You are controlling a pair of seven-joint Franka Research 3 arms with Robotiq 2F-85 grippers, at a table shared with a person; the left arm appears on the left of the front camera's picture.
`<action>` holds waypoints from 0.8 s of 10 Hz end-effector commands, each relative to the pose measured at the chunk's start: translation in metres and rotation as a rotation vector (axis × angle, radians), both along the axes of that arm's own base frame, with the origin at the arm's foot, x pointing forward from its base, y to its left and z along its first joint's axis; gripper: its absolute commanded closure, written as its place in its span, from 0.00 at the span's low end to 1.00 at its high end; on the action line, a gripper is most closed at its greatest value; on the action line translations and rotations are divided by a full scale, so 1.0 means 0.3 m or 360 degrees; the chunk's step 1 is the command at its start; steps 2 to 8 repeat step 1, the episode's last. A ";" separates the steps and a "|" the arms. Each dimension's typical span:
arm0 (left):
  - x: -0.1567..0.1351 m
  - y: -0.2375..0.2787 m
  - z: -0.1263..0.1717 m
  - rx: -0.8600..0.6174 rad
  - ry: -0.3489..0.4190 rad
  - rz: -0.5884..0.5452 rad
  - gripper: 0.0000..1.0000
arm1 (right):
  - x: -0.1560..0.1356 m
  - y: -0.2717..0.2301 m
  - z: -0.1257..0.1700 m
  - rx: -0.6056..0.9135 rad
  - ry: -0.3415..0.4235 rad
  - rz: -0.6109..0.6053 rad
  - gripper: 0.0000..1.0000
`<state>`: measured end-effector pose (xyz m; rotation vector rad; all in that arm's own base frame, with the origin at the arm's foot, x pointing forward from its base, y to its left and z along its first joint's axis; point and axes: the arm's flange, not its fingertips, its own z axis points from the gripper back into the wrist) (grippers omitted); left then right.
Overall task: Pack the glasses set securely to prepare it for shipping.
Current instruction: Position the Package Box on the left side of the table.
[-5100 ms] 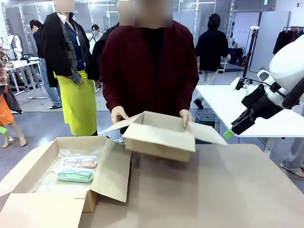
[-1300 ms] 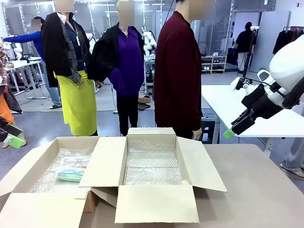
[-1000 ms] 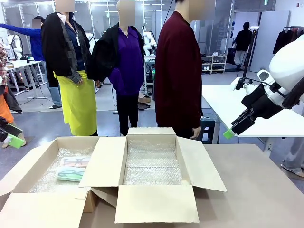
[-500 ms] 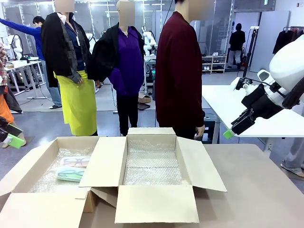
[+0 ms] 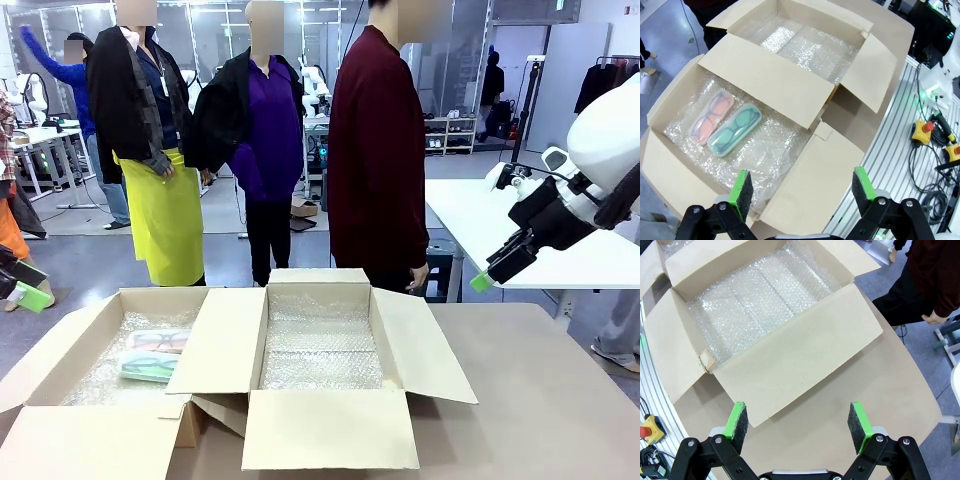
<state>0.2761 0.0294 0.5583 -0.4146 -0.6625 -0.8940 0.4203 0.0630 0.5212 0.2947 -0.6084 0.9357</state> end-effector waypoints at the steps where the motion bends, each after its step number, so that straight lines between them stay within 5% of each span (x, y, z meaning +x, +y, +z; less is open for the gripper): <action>1: -0.003 -0.007 0.008 0.0011 -0.0010 0.0015 0.00 | -0.001 0.007 0.012 -0.0018 0.0018 -0.0003 0.00; 8: -0.003 -0.007 0.008 0.0011 -0.0010 0.0015 0.00 | -0.001 0.007 0.012 -0.0018 0.0018 -0.0003 0.00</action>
